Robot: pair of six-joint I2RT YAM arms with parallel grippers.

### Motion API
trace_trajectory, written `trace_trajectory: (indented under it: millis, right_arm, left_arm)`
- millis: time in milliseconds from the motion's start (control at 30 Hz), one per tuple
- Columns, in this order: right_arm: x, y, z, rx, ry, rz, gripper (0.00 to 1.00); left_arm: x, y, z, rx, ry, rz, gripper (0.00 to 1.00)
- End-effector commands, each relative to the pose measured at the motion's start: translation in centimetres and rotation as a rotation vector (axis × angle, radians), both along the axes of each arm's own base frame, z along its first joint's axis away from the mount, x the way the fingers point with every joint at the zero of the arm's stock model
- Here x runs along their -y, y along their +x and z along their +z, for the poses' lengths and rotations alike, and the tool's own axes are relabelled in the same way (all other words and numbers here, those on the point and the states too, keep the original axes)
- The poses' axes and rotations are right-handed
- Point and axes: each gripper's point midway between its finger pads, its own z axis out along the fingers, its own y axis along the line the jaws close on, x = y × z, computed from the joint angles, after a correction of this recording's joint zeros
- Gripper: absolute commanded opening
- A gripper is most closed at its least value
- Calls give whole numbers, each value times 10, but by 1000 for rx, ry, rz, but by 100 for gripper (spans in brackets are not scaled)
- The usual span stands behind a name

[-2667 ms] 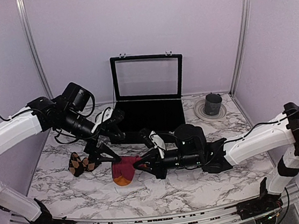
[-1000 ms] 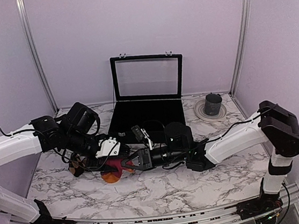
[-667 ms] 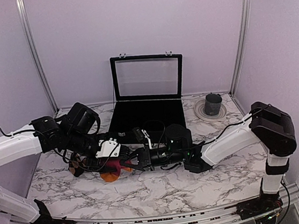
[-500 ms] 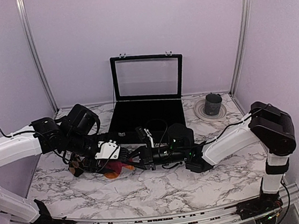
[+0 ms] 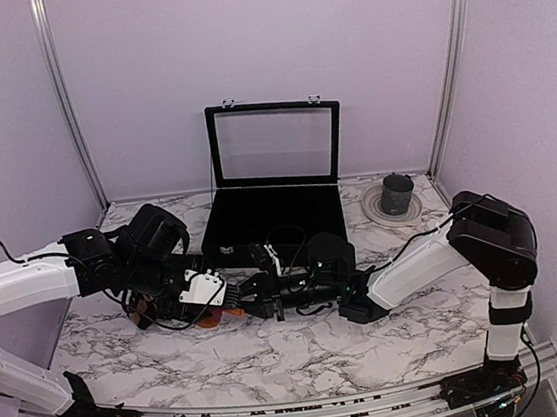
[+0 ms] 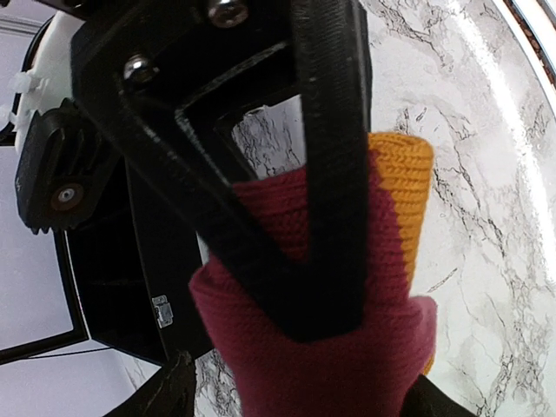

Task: Roll the socks
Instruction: Roll the sock at the center of the board.

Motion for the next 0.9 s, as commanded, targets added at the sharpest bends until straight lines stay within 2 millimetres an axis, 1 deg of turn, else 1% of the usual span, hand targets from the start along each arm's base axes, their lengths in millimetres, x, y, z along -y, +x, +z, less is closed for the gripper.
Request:
trace_trajectory:
  millis: [0, 100, 200, 300, 367, 467, 567, 667, 700, 767, 833, 867]
  right_arm:
    - [-7, 4, 23, -49, 119, -20, 0]
    - [-8, 5, 20, -86, 144, -27, 0]
    - [-9, 5, 18, -105, 155, -29, 0]
    - [-9, 4, 17, -128, 169, -28, 0]
    - [-9, 6, 18, -138, 173, -32, 0]
    - [-7, 8, 18, -154, 179, -54, 1]
    - [-7, 10, 21, -153, 181, -65, 11]
    - [-9, 8, 20, -128, 155, -54, 23]
    - [-7, 8, 19, -111, 145, -55, 30]
    - [1, 9, 21, -56, 138, -67, 49]
    - [11, 11, 21, 22, 109, -92, 63]
    - [16, 12, 21, 76, 84, -104, 72]
  left_arm:
    - [10, 2, -1, 54, -10, 1, 72]
    - [15, 5, -1, 77, -16, 9, 71]
    - [15, 12, 2, 113, -20, 23, 66]
    - [14, 20, 0, 157, -12, 37, 53]
    - [13, 24, -2, 177, -5, 49, 39]
    - [11, 26, -6, 186, 2, 61, 22]
    - [11, 28, -4, 189, -5, 85, 0]
    - [12, 20, -2, 112, -25, 100, 0]
    - [13, 14, -1, 59, -32, 100, 0]
    - [13, 1, 4, -67, -56, 110, 0]
    - [14, -16, 13, -209, -88, 103, 0]
    - [16, -24, 20, -278, -111, 98, 0]
